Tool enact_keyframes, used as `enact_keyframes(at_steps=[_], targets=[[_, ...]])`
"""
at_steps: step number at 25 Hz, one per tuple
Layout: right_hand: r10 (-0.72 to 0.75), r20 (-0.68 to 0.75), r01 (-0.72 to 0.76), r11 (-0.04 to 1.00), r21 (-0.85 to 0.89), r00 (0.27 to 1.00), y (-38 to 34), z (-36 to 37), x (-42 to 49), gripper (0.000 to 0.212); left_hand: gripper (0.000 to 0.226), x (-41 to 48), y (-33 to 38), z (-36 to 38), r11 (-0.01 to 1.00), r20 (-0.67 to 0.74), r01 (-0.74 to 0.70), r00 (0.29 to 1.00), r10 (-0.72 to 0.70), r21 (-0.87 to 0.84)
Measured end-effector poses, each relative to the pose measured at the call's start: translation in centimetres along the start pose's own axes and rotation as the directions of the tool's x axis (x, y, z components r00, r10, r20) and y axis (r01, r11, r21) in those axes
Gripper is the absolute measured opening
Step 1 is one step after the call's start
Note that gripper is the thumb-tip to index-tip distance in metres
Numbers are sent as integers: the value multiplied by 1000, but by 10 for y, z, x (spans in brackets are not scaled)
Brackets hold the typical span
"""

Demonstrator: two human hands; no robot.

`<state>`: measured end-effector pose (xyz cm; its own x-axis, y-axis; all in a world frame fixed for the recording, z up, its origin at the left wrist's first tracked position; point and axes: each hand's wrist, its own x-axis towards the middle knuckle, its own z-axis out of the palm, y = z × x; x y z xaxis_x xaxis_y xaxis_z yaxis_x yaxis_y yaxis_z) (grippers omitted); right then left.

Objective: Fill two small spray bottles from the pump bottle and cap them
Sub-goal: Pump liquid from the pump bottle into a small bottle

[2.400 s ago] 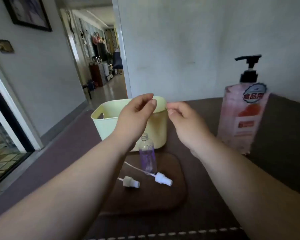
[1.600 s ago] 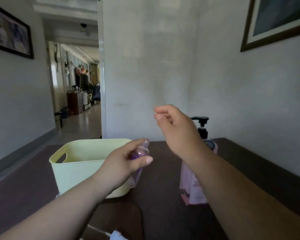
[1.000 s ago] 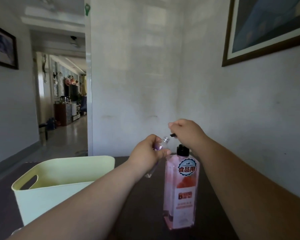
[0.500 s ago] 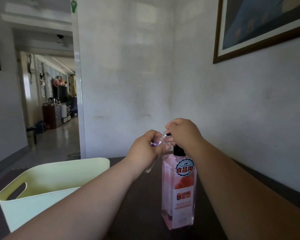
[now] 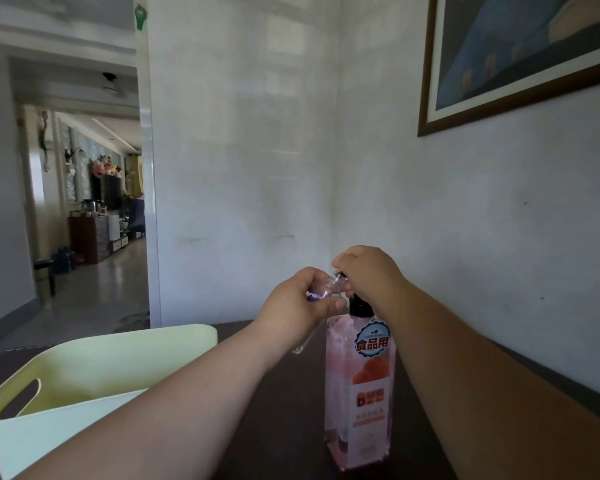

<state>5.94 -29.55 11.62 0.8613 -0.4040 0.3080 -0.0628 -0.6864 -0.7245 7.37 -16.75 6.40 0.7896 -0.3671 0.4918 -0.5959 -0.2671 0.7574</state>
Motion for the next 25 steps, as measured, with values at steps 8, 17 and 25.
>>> enact_keyframes(at_steps=[8, 17, 25], targets=[[112, 205, -92, 990, -105, 972, -9, -15, 17, 41, 30, 10, 0, -4, 998, 21, -32, 999, 31, 52], [122, 93, -91, 953, -288, 988, -8, 3, 12, 23, 33, 6, -10, -2, 994, 38, -66, 997, 63, 85], [95, 159, -30, 929, -369, 983, -3, 3, 13, 16, 31, 4, -7, -3, 988, 54, -97, 994, 91, 117]])
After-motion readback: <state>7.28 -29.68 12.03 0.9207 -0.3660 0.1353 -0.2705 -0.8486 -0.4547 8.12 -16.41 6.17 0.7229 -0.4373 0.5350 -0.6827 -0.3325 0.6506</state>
